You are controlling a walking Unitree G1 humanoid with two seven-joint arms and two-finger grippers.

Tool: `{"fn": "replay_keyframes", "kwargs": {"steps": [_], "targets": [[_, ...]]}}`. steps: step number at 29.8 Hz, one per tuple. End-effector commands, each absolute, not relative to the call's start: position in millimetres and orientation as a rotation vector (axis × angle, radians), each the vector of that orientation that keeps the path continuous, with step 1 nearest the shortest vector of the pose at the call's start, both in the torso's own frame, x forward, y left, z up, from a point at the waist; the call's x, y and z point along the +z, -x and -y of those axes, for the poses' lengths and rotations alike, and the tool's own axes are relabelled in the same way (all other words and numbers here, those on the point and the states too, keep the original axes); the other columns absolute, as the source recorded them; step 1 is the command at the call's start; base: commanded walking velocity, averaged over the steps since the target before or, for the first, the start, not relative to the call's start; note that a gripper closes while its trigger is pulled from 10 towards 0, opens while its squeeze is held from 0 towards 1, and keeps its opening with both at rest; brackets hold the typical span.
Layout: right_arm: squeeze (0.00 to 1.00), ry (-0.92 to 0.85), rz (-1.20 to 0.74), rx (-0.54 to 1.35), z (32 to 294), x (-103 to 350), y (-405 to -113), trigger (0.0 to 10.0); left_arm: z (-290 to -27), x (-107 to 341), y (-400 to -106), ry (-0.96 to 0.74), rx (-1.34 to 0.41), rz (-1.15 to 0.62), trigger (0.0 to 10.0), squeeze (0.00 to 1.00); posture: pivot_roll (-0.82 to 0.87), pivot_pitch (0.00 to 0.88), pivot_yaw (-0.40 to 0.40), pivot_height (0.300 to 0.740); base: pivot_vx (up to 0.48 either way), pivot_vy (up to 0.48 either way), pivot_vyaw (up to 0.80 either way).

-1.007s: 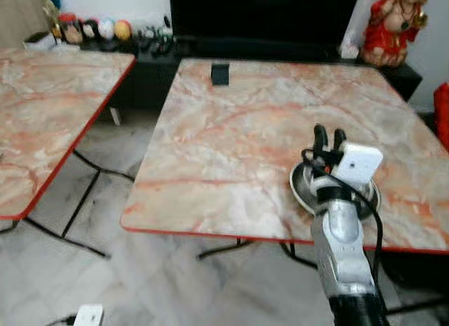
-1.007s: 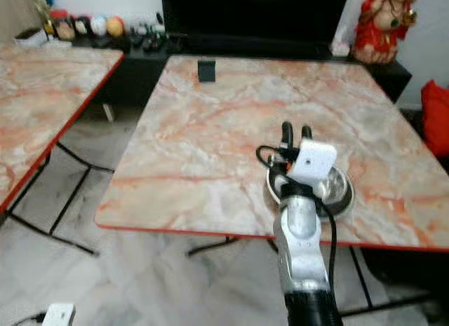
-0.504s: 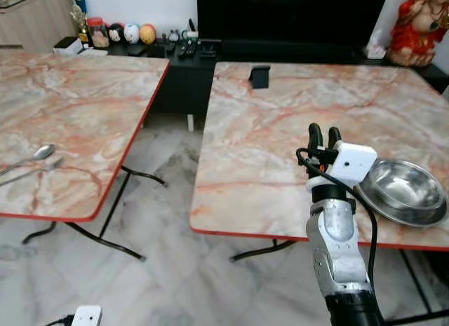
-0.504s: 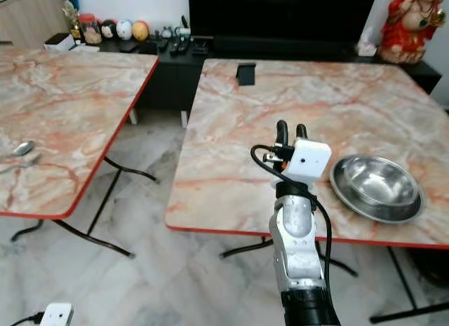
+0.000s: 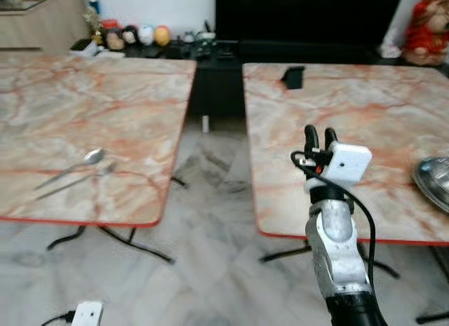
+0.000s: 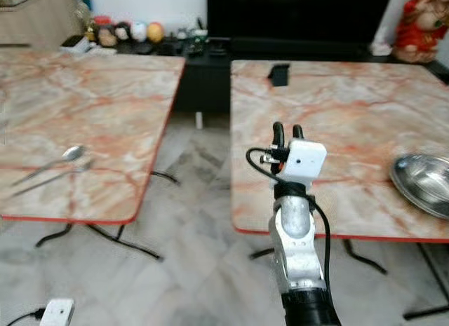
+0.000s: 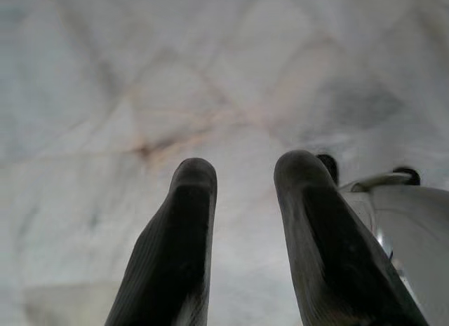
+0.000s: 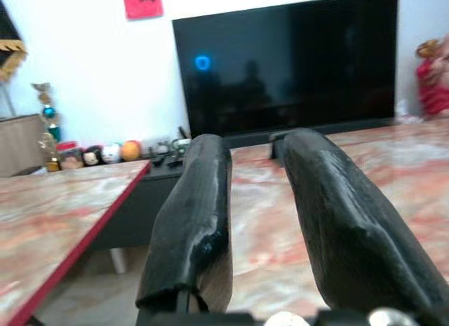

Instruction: Setting the table

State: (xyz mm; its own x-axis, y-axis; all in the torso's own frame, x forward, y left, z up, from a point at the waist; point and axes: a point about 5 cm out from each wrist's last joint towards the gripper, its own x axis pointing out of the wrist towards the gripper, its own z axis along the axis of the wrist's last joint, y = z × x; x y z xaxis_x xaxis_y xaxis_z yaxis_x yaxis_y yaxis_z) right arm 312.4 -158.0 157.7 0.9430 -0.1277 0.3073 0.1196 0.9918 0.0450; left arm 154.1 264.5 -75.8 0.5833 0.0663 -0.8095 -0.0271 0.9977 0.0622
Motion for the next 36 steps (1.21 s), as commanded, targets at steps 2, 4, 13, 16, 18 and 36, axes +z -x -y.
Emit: {"fn": "replay_keyframes", "kwargs": {"steps": [2, 4, 13, 16, 18, 36], "targets": [[0.0, -0.034, 0.325, -0.106, 150, 160, -312, 10.0, -273, -77, -144, -0.054, 0.071, -0.976, 10.0, 0.0, -0.01, 0.0, 0.001, 0.74, 0.0, 0.48, 0.66], [0.0, -0.042, 0.325, -0.106, 150, 160, -313, 10.0, -273, -77, -144, -0.055, 0.071, -0.976, 10.0, 0.0, -0.01, 0.0, 0.001, 0.74, 0.0, 0.48, 0.0], [0.0, -0.052, 0.328, -0.113, 151, 159, -313, 10.0, -272, -78, -143, -0.06, 0.064, -0.981, 10.0, 0.0, -0.01, 0.0, 0.001, 0.74, 0.0, 0.48, 0.0], [0.0, -0.055, 0.324, -0.124, 153, 158, -313, 10.0, -272, -78, -143, -0.06, 0.064, -0.98, 10.0, 0.0, -0.01, 0.0, 0.0, 0.74, 0.0, 0.399, 0.0], [0.0, -0.054, 0.325, -0.129, 154, 158, -312, 10.0, -272, -78, -143, -0.062, 0.062, -0.979, 10.0, 0.0, 0.0, 0.0, -0.001, 0.74, 0.0, 0.0, 0.0], [0.0, -0.027, 0.307, -0.203, 168, 152, -309, 10.0, -272, -77, -144, -0.064, 0.066, -0.976, 10.0, 0.0, 0.0, 0.0, -0.007, 0.74, 0.0, 0.0, 0.0]]}}
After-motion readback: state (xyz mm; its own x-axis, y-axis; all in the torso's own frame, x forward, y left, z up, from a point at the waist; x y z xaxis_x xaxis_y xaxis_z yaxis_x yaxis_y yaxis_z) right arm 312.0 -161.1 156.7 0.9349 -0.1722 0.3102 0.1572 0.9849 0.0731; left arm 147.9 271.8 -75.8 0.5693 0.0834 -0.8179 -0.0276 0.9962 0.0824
